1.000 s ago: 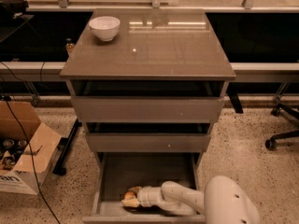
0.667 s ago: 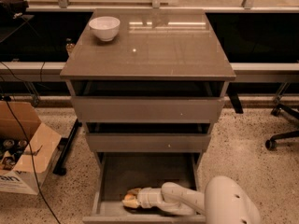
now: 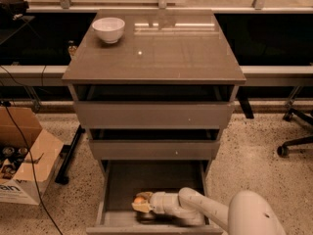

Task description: Pick orange from bottom drawer and place on counter

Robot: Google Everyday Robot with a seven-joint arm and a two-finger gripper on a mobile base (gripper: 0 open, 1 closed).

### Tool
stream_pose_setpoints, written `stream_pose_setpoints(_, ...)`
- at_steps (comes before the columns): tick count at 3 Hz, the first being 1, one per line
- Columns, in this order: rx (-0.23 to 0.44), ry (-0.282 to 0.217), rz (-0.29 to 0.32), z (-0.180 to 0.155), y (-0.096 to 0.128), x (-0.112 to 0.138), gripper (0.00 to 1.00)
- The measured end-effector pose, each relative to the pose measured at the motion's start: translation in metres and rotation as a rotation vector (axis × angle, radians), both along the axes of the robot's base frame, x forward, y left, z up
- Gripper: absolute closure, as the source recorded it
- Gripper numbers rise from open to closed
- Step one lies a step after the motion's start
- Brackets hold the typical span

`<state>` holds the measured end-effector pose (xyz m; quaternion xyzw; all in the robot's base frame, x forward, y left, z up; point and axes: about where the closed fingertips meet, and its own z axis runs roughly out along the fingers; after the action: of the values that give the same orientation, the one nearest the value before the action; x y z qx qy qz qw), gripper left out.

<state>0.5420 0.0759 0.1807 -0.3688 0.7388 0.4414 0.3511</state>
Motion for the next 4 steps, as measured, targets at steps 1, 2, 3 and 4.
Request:
stream_pose_setpoints(1, 0.021, -0.079, -0.010, 0.060, -0.042, 0.006, 1.00)
stream_pose_setpoints(2, 0.036, -0.157, 0.050, 0.150, -0.070, -0.011, 1.00)
stream_pose_setpoints(3, 0.021, -0.288, 0.181, 0.275, -0.097, -0.028, 1.00)
stream_pose_setpoints(4, -0.061, -0.393, 0.240, 0.354, -0.108, -0.030, 1.00)
